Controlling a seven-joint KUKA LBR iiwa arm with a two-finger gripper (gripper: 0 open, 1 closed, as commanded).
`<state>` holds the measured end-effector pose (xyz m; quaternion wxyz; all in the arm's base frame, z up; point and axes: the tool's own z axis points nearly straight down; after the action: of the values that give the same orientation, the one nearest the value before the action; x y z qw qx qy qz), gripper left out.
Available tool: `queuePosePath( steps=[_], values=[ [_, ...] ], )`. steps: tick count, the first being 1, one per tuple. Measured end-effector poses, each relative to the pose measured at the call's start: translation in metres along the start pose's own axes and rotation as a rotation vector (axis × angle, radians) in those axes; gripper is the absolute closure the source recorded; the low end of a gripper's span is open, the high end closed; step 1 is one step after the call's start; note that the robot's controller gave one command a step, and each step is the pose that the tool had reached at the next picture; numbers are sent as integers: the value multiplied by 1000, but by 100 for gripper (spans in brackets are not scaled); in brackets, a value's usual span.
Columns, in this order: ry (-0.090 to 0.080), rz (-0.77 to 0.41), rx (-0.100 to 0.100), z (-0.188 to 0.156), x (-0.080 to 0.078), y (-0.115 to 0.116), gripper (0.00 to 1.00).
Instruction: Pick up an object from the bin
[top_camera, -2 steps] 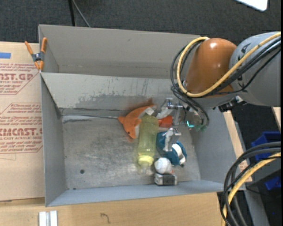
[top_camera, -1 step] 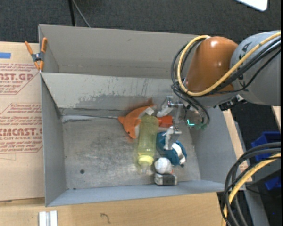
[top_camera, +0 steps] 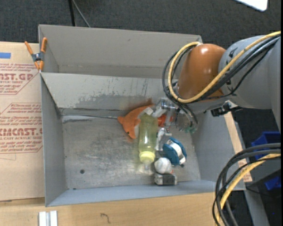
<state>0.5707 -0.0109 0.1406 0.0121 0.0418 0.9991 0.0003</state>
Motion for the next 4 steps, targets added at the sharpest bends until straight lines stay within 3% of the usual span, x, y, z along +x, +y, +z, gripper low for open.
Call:
queuePosePath(
  steps=[1, 2, 3, 4],
  values=[
    [22, -9, 1, -4, 3, -3, 100],
    [22, -9, 2, -4, 3, -3, 0],
    [22, -9, 2, -4, 3, -3, 100],
    [22, -9, 2, -4, 3, -3, 0]
  ],
)
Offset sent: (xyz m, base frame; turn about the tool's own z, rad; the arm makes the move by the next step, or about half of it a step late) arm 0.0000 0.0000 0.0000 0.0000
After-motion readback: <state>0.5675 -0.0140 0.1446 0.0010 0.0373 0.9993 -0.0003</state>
